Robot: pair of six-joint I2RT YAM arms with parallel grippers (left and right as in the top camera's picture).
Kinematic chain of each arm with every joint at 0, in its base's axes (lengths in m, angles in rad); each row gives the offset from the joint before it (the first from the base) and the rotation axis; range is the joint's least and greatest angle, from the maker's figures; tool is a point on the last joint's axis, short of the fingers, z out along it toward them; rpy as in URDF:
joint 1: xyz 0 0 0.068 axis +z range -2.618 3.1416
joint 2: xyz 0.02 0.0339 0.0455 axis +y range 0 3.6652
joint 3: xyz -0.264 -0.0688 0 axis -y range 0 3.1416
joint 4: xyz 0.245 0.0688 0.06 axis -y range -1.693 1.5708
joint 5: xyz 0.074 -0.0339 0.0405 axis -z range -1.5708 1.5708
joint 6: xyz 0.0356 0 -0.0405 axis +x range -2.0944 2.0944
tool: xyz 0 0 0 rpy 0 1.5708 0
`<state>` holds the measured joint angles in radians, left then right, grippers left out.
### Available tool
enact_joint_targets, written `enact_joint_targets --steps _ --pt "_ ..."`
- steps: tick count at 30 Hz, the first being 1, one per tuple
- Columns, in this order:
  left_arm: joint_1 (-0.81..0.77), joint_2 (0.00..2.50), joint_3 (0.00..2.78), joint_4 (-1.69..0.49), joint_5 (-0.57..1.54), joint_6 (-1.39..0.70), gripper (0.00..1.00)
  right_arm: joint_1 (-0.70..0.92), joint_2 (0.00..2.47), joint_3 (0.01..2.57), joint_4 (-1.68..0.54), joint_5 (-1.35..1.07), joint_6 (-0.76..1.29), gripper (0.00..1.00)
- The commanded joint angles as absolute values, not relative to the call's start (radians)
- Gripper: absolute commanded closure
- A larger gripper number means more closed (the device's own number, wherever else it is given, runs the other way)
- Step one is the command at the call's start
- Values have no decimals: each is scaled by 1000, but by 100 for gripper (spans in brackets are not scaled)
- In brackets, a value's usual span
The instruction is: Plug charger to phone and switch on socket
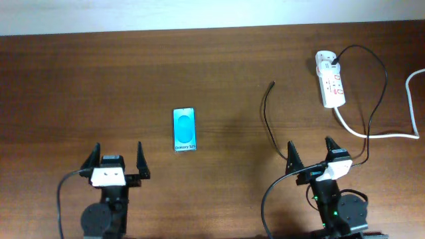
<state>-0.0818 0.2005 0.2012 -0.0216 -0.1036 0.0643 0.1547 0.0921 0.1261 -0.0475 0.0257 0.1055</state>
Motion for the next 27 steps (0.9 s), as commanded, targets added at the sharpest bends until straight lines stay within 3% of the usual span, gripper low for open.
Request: enact_joint_targets --steps 1,8,14,19,21,23,26,27 --pt "-80 416 399 -57 -93 85 1 150 212 297 -112 31 108 2" --pt "-163 971 866 -296 -98 85 1 150 613 716 -404 30 101 2" --pt "-304 1488 1401 -730 -148 84 1 150 913 952 -586 -27 101 2" --pt "-334 1654 1471 -798 112 81 1 150 1042 984 -592 -105 102 2" --pt "-334 1689 1471 -750 101 76 0 150 1051 984 -595 -133 102 2" --pt "-333 1705 1480 -752 -54 -171 10 150 1051 984 -595 -147 102 2" --pt "-334 1739 1480 -792 -51 -409 24 150 1051 984 -597 -147 102 2" --pt "-334 1766 1480 -816 -49 -457 23 150 1051 984 -603 -147 102 2"
